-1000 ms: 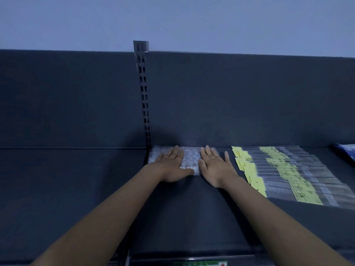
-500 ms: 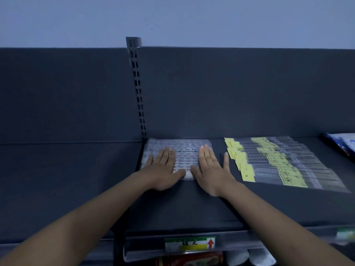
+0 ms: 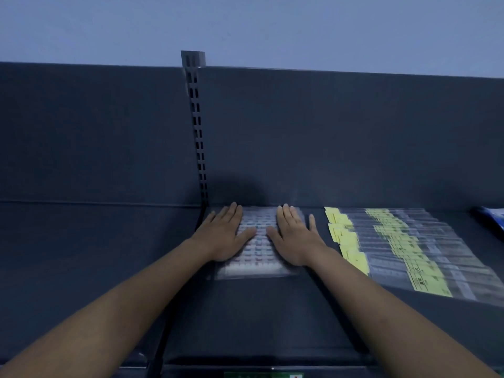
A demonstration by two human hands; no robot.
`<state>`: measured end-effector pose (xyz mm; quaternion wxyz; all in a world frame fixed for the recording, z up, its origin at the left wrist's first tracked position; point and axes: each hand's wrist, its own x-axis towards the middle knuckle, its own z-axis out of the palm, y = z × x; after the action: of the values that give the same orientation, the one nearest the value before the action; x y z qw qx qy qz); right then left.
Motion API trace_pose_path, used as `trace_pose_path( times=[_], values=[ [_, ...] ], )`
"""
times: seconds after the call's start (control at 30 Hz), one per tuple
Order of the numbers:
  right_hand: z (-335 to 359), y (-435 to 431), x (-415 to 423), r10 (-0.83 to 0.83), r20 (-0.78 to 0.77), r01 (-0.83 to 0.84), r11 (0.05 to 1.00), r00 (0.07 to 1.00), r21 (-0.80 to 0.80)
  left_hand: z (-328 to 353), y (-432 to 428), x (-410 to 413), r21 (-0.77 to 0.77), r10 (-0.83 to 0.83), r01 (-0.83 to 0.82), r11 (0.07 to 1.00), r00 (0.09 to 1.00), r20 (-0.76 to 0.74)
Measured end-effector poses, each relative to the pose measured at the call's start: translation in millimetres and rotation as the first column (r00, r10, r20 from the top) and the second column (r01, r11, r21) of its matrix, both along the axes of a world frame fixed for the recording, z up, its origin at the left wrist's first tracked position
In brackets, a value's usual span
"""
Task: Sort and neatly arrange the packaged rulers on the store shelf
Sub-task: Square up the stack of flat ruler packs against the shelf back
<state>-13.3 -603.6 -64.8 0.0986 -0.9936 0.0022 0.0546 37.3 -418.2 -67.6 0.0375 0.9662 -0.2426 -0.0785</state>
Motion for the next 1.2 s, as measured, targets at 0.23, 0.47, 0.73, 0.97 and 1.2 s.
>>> trace_pose_path(
  times=[0.23,0.47,0.73,0.97,1.2],
  values=[
    [-3.3,-2.8,-7.6,0.019,-0.034,-0.02,0.999,0.999,-0.04,4.0,2.2,-4.9,0.053,-0.023,0.022,0.998,1.0,0.014],
    [3.1,-1.5,-2.5,0.049,-0.04,-0.05,0.998,0.998,-0.024,2.5,-2.5,1.4,0.005,-0.085,0.085,0.996,0.996,-0.041],
    [6.0,-3.8,-2.5,0.064,-0.044,-0.066,0.997,0.997,-0.045,5.3,2.2,4.3,0.008,-0.061,0.061,0.998,0.997,-0.047],
    [-3.4,-3.5,-10.4,0.078,-0.02,-0.078,0.997,0.997,-0.005,-4.8,4.4,-1.8,-0.075,-0.043,0.041,0.996,0.999,-0.027],
    [-1.5,-5.3,-15.2,0.098,0.056,-0.099,0.995,0.994,0.003,-2.5,11.2,-11.2,-0.124,0.052,-0.041,0.991,0.995,0.087]
  ],
)
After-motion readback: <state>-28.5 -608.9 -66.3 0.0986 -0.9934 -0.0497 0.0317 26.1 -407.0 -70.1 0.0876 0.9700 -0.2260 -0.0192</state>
